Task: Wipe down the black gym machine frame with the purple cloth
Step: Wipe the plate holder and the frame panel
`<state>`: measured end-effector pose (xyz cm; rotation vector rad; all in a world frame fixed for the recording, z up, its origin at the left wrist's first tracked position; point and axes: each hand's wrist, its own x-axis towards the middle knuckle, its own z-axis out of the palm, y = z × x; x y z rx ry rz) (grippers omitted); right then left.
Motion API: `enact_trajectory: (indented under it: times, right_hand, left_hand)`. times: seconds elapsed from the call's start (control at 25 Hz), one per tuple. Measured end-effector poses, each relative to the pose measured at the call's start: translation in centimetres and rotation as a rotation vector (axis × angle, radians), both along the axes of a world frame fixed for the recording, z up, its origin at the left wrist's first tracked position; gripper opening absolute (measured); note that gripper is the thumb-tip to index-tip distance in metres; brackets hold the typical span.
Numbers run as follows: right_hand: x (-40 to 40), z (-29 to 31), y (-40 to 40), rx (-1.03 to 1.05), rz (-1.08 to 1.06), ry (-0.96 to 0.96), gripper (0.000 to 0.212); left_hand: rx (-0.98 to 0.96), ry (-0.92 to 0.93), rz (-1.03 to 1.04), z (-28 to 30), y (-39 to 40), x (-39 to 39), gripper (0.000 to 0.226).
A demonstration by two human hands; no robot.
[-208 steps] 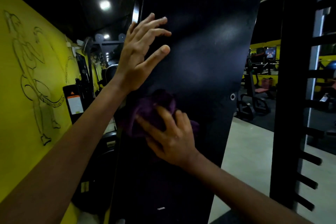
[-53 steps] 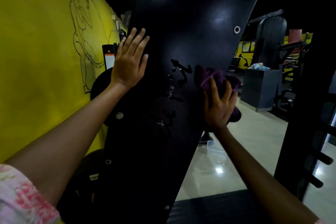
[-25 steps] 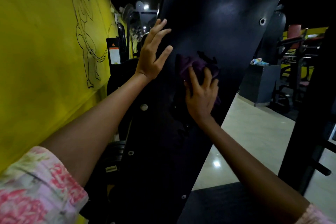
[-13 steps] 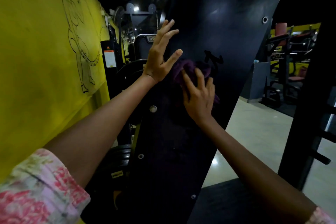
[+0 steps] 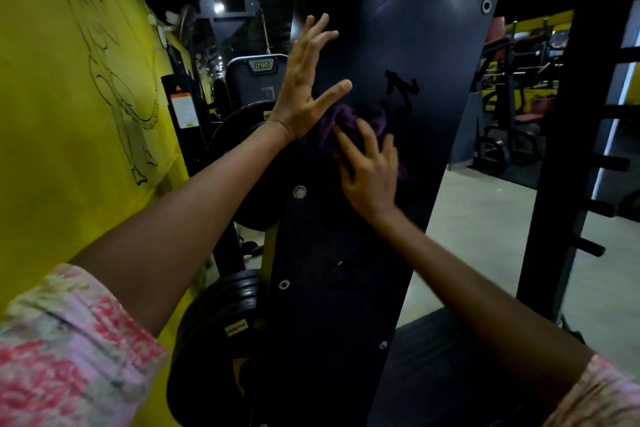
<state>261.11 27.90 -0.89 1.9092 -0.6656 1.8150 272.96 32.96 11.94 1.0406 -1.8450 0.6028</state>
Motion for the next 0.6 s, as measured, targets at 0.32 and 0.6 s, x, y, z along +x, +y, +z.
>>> enact_trajectory:
  times: [0.32, 0.6]
  right_hand:
    - [-1.7, -0.4, -0.3, -0.439, 0.016, 0.588, 0.038]
    - [0.3, -4.3, 1.1, -0.294, 0.165, 0.477, 0.039]
  left_hand:
    - [-0.028, -0.105, 0.107, -0.1, 0.1, 0.0, 0.074]
    - [-0.146, -0.309, 0.338, -1.8, -0.1, 0.3, 0.059]
